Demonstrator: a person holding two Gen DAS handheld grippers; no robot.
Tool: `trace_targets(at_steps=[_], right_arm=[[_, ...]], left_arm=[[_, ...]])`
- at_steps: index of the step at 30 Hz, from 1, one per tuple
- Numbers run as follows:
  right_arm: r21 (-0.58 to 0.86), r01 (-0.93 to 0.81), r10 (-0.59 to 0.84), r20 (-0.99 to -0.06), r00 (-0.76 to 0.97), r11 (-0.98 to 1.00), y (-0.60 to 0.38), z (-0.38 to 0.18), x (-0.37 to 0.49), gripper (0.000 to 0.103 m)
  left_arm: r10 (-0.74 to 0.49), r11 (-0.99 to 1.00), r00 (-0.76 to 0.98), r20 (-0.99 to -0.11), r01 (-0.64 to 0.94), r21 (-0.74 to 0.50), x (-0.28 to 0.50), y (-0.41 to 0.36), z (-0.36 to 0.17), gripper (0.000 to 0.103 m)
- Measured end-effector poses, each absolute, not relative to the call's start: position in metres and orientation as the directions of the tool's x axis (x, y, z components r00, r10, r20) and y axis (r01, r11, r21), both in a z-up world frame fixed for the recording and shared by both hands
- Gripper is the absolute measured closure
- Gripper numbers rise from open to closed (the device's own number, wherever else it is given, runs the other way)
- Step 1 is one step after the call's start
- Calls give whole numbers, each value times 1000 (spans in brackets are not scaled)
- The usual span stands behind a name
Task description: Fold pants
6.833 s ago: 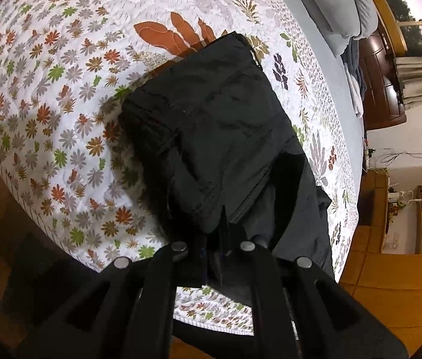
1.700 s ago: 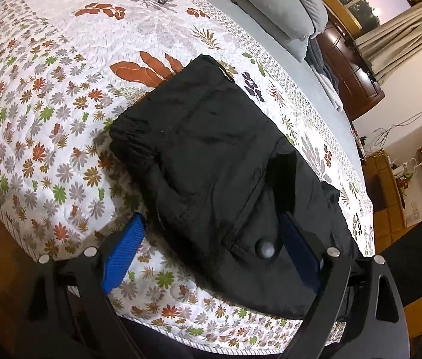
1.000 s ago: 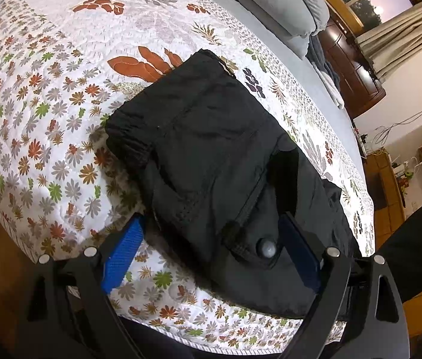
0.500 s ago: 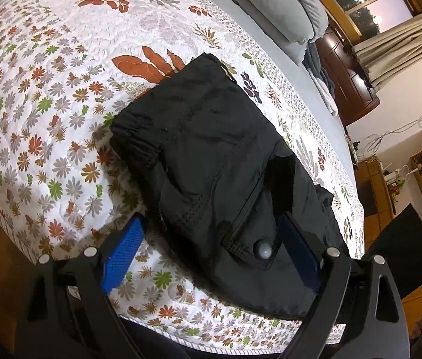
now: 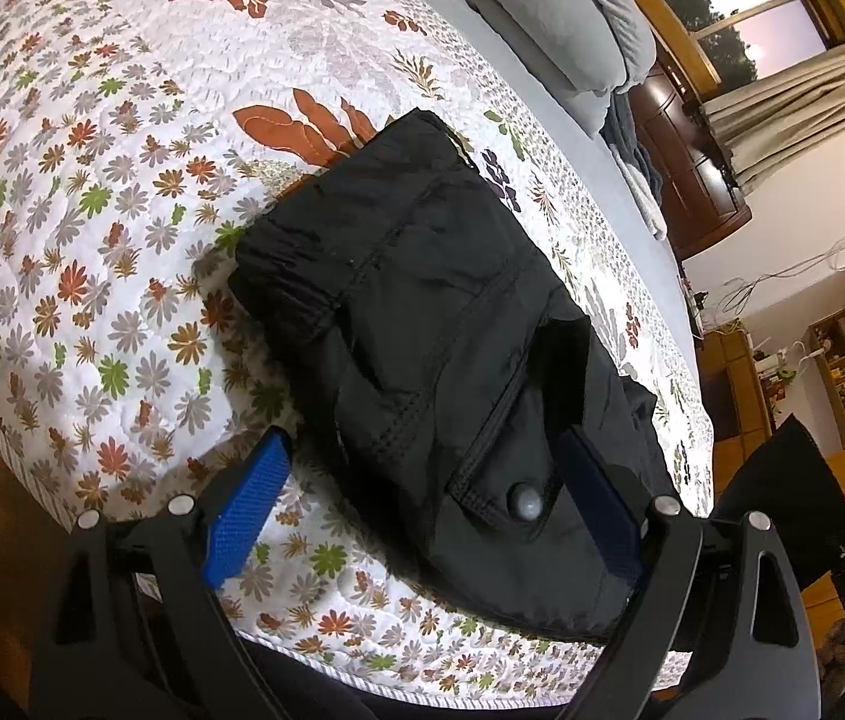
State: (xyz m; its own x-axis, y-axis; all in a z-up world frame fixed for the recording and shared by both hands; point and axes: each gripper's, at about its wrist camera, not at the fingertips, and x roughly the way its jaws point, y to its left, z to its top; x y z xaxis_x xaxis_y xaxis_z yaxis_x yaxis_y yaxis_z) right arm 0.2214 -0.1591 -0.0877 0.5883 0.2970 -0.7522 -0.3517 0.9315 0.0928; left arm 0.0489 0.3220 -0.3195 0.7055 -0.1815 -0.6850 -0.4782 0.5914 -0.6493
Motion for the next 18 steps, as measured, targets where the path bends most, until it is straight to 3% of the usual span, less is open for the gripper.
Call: trace_targets(at_steps=[18], right_arm=[[-24, -414, 222, -815, 535, 910, -108, -129, 218, 86]], left_arm=[[-207, 553, 727, -655, -465, -691, 36, 333, -323, 13]])
